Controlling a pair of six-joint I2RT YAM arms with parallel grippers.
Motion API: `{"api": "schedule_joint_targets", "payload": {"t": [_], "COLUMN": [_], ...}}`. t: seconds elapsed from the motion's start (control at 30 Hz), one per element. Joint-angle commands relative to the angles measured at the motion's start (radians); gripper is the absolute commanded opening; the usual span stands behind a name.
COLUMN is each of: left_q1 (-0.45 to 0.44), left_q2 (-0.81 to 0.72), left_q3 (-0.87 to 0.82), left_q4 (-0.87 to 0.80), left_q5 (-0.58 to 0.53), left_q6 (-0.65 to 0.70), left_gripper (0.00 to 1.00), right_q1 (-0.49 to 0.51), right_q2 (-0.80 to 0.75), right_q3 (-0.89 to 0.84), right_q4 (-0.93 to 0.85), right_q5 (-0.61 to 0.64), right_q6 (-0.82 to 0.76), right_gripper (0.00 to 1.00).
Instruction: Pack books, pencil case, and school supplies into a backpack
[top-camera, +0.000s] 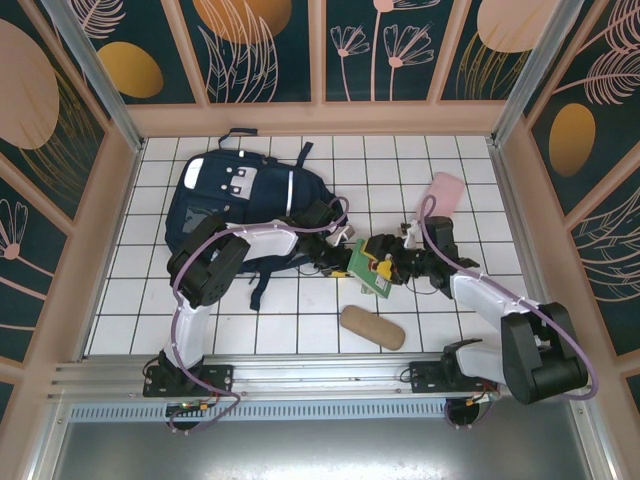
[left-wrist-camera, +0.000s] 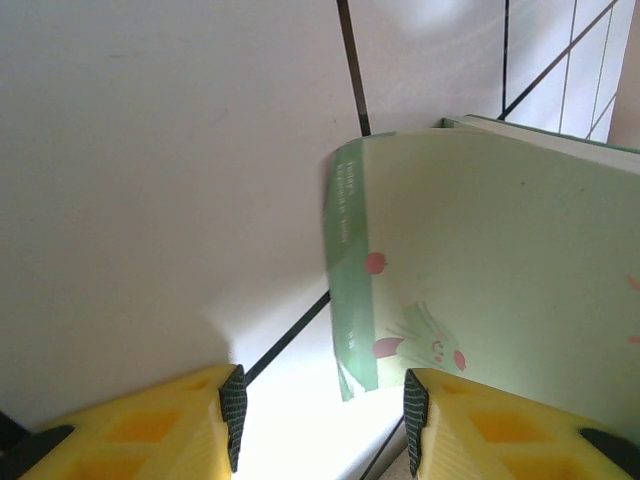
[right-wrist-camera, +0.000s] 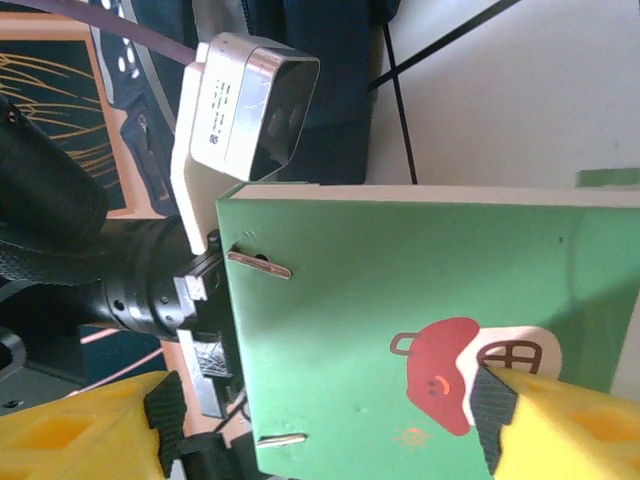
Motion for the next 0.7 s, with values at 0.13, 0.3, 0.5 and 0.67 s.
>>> {"api": "schedule_joint_targets", "payload": {"t": [0.13,0.3,0.5,0.67], "left_q1": [-0.001,0.0,-0.008,-0.041], "left_q2": [-0.021,-0.038,-0.075,-0.071], "left_q3": [0.026,0.031,0.065,0.153], "left_q4": [-0.025,0.002,0.008,-0.03], "left_q5": [0.009,0.047,0.06,0.08], "left_q6": [0.023,0.012,0.011,0.027], "left_gripper": [0.49,0.49,0.49,0.49], "right_q1": [0.002,0.001,-0.004,-0.008], "right_q2": [0.023,0.012,-0.035,-0.092], "right_q3": [0.001,-0.024,-0.062,-0.043], "right_q4": [-0.073,-0.069,-0.005,-0.004], "right_q5": [0.085,0.127,0.09,0.06], "right_q6": [-0.1,-0.107,-0.096,-0.084], "right_gripper": [0.85,0.85,0.96,0.99]}}
